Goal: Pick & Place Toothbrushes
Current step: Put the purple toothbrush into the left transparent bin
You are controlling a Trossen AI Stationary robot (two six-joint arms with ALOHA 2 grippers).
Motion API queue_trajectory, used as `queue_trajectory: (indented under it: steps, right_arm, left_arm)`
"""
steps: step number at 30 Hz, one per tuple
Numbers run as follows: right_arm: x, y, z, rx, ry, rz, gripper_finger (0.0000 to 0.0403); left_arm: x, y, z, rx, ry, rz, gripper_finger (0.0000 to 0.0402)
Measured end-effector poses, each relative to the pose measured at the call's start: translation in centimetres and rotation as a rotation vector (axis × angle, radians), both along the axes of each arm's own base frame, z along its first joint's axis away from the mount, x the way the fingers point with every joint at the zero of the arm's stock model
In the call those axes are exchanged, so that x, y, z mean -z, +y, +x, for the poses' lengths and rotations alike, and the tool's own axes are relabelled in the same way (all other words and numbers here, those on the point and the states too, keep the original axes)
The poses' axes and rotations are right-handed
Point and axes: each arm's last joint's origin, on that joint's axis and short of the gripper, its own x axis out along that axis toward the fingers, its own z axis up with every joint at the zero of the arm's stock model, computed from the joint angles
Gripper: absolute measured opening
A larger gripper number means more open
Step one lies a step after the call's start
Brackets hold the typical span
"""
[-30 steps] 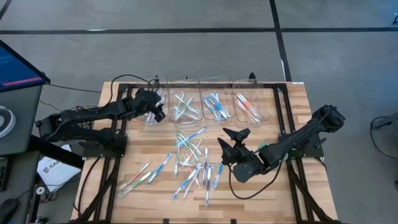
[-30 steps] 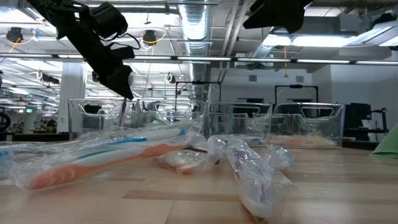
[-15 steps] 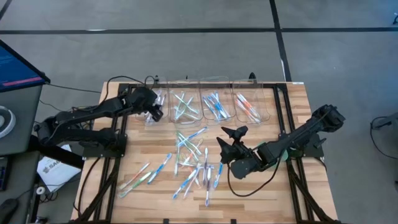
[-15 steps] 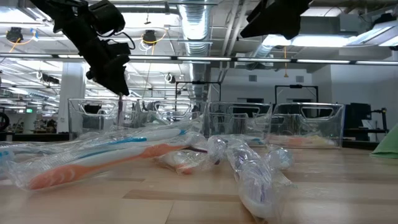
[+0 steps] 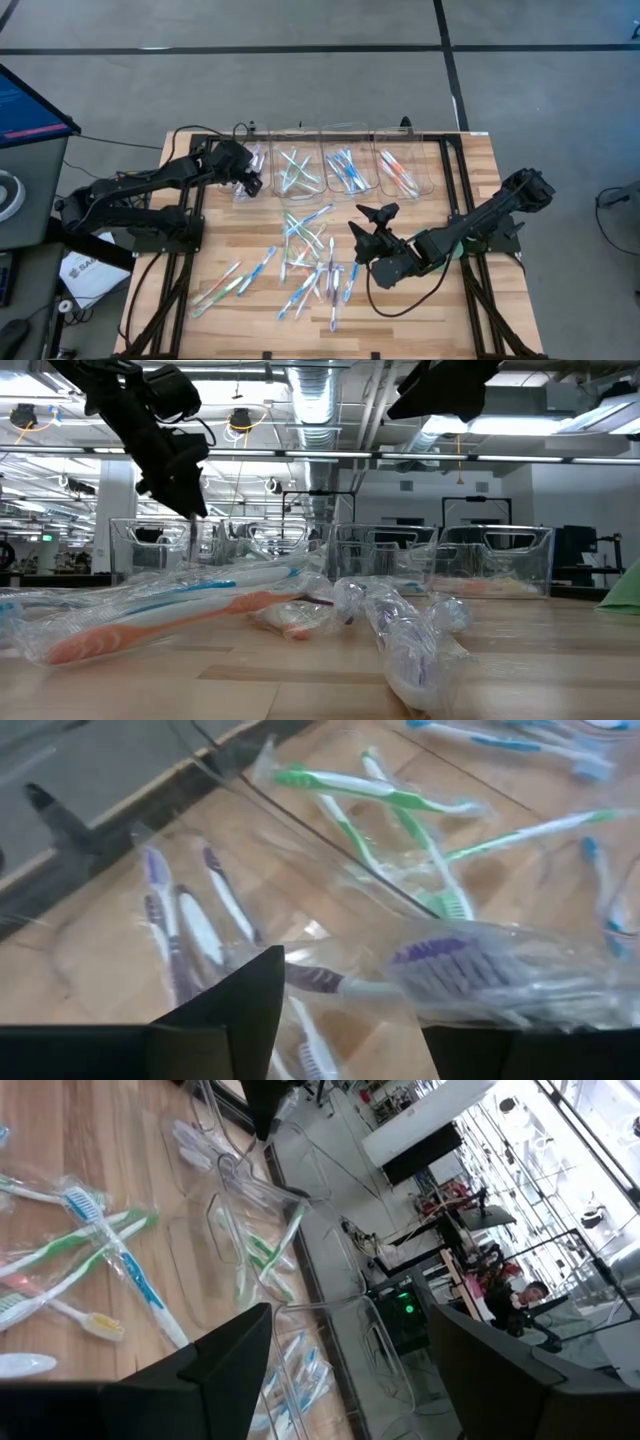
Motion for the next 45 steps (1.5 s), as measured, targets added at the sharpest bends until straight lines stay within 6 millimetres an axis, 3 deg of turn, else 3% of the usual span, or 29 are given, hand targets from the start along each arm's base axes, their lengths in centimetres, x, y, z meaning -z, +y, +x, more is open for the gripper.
queue_trajectory:
  steps: [21, 30, 45]
  right_arm:
    - [0.5, -0.2, -0.4, 0.018, 0.008, 0.026, 0.0264]
    - [0.5, -0.3, -0.5, 0.018, 0.018, 0.021, 0.0264]
    - [0.6, -0.3, -0.5, 0.008, 0.025, 0.032, 0.0264]
  left_arm:
    - [0.4, -0.3, -0.5, -0.013, 0.080, -0.007, 0.0209]
    - [0.7, -1.1, -0.5, 0.123, 0.187, 0.027, 0.0209]
    - [0.8, -1.1, -0.6, 0.118, 0.195, 0.017, 0.0209]
